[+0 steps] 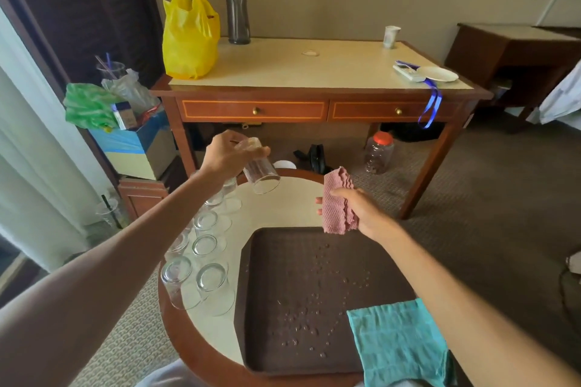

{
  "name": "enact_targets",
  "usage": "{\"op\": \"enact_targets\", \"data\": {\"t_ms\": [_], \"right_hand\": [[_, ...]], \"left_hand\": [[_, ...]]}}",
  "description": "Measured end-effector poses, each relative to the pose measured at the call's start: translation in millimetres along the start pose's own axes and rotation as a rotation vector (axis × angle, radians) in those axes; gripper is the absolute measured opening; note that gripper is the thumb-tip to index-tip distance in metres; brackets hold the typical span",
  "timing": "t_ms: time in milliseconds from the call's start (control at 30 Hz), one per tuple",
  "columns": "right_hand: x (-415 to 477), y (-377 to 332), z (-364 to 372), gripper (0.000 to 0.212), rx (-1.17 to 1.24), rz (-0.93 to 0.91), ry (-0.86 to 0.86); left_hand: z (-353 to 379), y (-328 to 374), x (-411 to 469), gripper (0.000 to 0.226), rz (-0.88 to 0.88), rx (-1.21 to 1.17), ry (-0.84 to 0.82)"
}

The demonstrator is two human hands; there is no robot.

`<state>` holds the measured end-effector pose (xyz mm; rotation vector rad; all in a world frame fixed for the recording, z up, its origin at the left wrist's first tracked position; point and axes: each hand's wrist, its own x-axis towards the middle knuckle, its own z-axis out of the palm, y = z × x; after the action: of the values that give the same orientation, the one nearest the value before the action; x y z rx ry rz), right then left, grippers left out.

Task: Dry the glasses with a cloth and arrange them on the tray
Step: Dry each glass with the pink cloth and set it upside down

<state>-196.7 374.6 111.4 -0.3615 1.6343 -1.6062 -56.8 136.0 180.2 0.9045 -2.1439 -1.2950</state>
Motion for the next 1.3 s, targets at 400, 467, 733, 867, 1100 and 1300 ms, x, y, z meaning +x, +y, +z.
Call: {"op": "enact_targets", "data": {"t_ms": [400,467,733,867,1100,1300], "right_hand": [[117,43,17,0.027,-0.165,0.055,0.113],[127,49,18,0.033,-0.187,0.059,0.105],[140,66,27,0.052,-0.069,0.066,0.106],[137,75,32,0.062,0.029,0.061,0.113],[121,73,25,0.044,0.076,0.137,0.148],[114,63,18,0.043,-0.041,0.085,0.185]], "left_hand": [[39,-86,71,0.046,0.116,0.481,-0.071],[43,-96,76,0.046,0.147,0.56,-0.097],[41,-121,65,0.063,0.217,0.864,-0.146],[37,-125,54,0.066,0.203,0.895,-0.157],[43,-107,40,0.064,0.152,1.068,-0.204],[103,-65,36,0.038,-0.117,0.335,-0.423]]}}
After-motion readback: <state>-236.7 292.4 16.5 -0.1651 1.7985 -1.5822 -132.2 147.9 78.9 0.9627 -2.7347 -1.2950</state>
